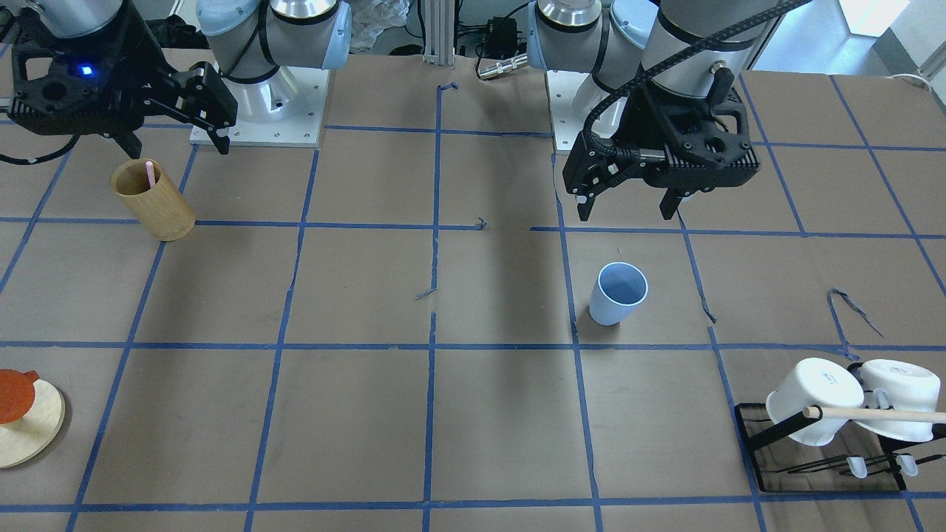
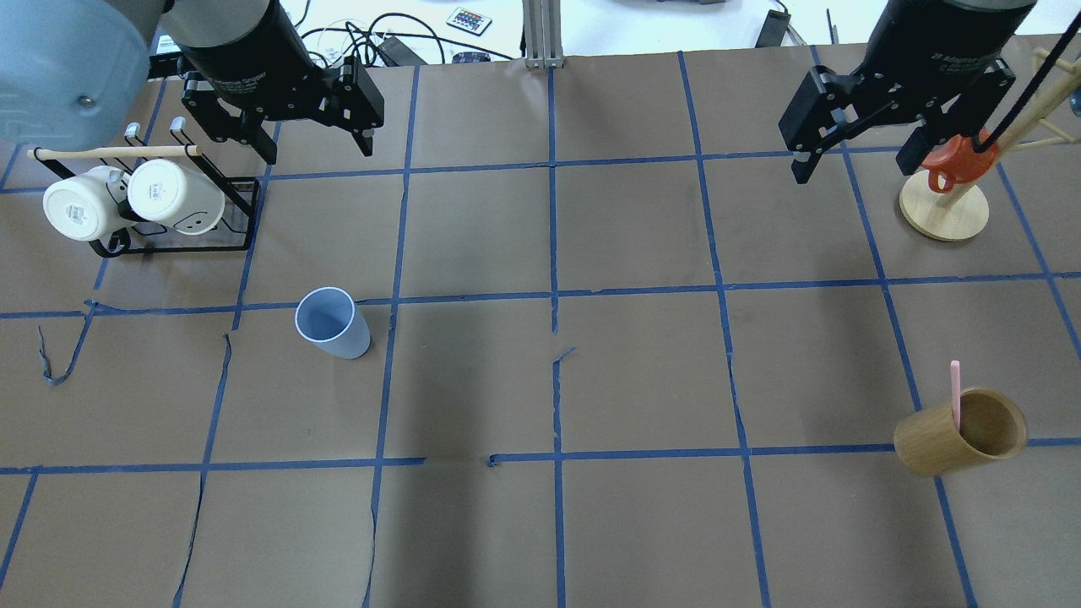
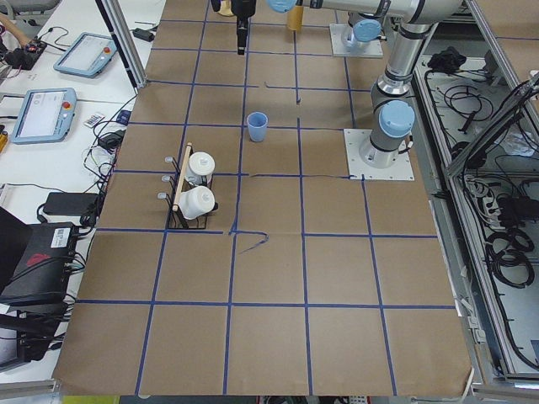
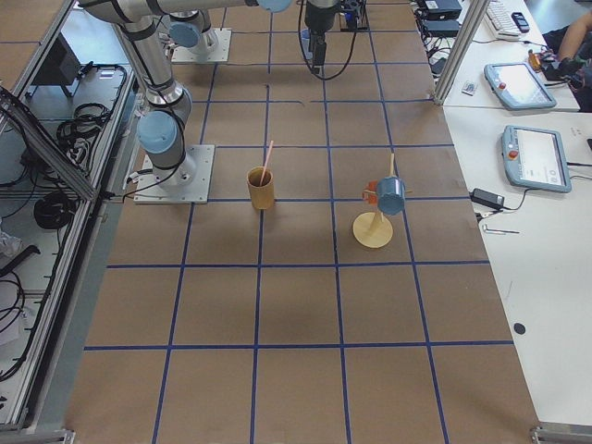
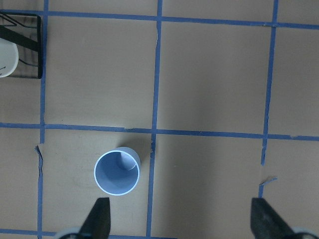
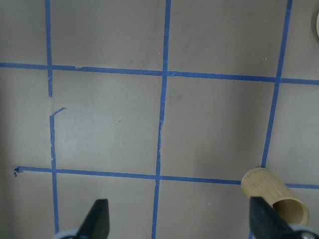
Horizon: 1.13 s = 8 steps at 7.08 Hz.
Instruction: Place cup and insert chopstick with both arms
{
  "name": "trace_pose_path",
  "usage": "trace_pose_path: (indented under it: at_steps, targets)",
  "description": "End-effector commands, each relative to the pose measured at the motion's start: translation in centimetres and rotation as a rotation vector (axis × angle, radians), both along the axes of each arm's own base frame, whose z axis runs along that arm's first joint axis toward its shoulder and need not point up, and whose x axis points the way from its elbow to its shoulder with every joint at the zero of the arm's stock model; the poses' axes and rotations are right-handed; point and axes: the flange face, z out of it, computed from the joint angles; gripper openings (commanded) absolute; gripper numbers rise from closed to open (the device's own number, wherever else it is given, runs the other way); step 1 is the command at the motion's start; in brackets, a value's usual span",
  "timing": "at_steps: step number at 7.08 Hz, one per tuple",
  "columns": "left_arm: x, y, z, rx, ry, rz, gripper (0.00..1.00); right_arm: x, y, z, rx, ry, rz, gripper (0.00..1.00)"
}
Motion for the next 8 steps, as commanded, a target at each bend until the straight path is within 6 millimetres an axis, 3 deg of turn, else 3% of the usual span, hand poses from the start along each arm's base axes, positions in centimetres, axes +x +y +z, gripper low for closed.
trace_pose_path:
  at_steps: [1, 8]
  targets:
    - [-0.02, 0.36, -0.08, 0.016, -0.002, -0.001, 1.0, 0.04, 0.01, 0.03, 0.001, -0.005, -0.001, 1.0]
    - [0.72, 0.94, 0.38, 0.022, -0.009, 0.004, 1.0, -0.45, -0.61, -0.65, 0.011, 0.009, 0.003, 1.0]
